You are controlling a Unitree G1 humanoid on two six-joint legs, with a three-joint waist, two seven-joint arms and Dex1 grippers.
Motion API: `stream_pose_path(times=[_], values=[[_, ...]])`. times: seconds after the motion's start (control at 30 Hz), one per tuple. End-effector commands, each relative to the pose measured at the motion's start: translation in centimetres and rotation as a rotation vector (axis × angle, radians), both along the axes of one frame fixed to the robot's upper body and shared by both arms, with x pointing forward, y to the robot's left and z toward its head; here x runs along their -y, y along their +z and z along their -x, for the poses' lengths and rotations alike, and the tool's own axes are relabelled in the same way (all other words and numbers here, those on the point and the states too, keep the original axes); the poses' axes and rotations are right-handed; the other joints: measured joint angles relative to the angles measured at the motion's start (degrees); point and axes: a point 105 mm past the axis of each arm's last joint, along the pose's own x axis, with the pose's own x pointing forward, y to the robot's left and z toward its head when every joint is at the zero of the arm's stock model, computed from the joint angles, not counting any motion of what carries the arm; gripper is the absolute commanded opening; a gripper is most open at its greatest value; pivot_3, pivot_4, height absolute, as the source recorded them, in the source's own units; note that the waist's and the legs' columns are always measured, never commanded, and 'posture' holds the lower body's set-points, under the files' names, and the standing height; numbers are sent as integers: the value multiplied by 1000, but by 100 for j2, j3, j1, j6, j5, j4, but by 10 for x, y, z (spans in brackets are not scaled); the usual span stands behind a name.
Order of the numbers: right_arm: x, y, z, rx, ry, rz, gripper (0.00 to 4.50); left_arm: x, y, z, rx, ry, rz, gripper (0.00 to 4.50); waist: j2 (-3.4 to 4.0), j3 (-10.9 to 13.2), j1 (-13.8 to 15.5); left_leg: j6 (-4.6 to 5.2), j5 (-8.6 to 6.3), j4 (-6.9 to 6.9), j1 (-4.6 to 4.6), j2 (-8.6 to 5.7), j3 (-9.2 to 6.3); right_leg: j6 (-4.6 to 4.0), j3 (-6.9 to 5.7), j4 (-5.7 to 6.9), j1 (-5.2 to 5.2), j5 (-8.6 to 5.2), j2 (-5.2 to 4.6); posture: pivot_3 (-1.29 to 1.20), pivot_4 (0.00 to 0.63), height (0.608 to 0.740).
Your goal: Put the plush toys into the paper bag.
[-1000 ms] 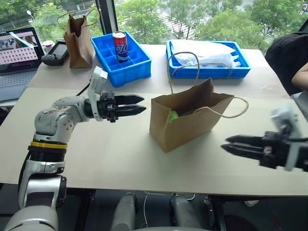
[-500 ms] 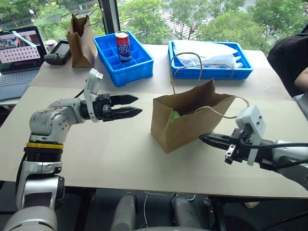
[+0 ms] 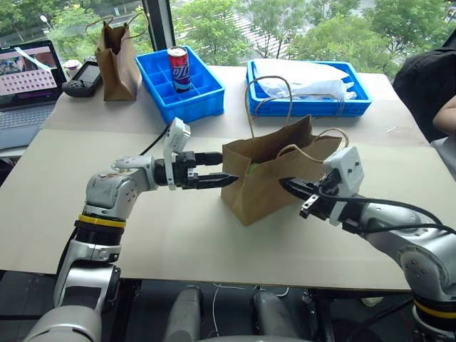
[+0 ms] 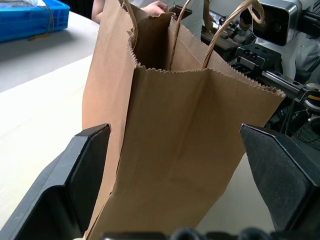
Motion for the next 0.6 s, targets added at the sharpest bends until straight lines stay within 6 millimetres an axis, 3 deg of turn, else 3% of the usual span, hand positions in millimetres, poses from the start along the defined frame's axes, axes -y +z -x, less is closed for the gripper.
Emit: stream_pose_path(times=[0.03,0.33,0.6], values=[[-12,8,-3,68,-23,-35,0,12,6,14,14,-61,17,4427,0,0,1,0,0,0,0,0,0,0,0,1,0,0,0,0,150,698],[-31,6,-13,79,-63,-127,0,15,0,21,-14,-75,3,4427,1,-1,-5,-1,3,0,2,0,-1,0,-1,6,-1,0,0,0,150,698],[-49,8,-17,75,-53,-179,0,32,-4,26,-15,-77,26,4427,1,-1,0,-1,4,0,2,-1,-2,-1,-1,7,-1,0,0,0,150,698]])
